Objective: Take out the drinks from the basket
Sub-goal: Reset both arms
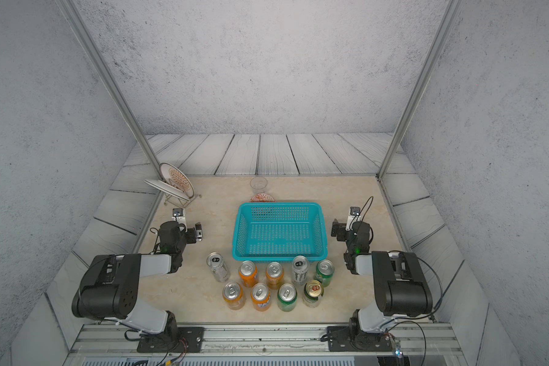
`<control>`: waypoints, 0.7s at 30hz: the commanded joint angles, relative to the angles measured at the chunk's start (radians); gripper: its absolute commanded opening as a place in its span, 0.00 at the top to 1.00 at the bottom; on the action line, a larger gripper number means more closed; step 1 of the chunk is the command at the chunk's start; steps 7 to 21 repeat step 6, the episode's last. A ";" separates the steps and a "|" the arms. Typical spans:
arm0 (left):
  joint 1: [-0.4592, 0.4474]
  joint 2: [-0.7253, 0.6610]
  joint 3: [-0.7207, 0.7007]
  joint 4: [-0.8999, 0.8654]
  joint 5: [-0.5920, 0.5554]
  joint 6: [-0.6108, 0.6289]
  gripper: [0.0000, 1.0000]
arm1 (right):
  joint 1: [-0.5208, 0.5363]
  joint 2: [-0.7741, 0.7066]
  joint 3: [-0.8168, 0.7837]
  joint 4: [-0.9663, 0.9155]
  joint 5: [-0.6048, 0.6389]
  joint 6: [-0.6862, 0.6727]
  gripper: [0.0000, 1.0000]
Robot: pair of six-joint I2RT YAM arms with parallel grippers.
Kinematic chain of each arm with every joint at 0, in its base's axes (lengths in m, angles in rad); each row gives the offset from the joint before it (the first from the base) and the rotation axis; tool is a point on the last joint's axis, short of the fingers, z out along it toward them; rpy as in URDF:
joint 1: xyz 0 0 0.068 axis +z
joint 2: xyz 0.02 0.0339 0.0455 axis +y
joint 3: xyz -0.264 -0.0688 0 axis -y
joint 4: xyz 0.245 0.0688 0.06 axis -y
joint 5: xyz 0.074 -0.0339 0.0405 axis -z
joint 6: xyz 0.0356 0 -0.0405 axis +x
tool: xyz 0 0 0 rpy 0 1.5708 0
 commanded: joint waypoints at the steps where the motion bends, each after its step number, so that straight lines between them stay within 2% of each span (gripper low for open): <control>1: 0.002 -0.015 0.013 -0.012 0.010 -0.004 0.01 | -0.003 0.017 -0.006 0.017 -0.011 0.002 0.01; 21: 0.002 -0.015 0.012 -0.010 0.010 -0.003 0.01 | -0.003 0.017 -0.006 0.017 -0.010 0.002 0.01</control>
